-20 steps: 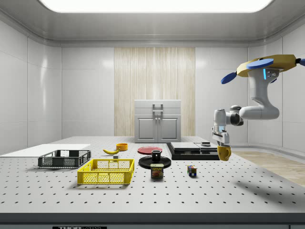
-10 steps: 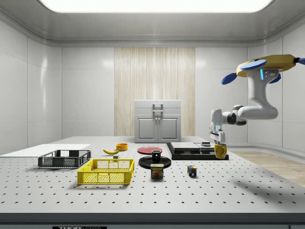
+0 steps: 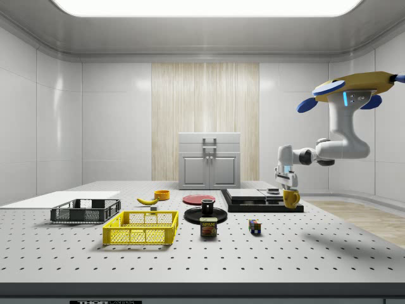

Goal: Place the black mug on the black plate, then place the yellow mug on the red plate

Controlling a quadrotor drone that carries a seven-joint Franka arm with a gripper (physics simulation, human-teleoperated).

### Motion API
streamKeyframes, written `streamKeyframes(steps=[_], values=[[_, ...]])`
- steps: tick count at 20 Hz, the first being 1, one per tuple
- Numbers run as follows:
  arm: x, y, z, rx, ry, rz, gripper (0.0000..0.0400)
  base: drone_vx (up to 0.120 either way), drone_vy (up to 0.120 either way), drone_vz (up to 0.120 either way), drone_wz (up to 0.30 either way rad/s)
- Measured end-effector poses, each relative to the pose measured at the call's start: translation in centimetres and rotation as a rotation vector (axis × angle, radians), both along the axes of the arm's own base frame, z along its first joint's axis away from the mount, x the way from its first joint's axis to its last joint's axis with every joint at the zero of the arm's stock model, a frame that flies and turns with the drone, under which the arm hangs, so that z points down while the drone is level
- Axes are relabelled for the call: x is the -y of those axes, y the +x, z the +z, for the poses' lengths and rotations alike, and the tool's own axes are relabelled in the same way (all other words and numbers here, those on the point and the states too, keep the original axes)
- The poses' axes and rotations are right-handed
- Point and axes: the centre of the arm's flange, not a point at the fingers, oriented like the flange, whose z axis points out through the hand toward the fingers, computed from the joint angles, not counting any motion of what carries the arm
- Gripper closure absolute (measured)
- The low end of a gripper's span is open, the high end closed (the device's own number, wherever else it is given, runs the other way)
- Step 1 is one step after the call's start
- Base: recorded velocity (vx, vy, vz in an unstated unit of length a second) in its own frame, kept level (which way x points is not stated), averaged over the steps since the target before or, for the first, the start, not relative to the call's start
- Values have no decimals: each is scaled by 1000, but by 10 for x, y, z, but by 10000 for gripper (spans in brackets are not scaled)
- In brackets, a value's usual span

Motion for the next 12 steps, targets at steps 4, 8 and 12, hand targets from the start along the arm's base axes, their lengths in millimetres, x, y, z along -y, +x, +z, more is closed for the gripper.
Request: streamKeyframes(steps=[4, 8, 12], values=[[0, 0, 0, 0, 0, -117, 290, 0, 0, 0, -300], [0, 0, 0, 0, 0, -236, 290, 0, 0, 0, -300], [0, 0, 0, -1, 0, -355, 290, 0, 0, 0, -300]])
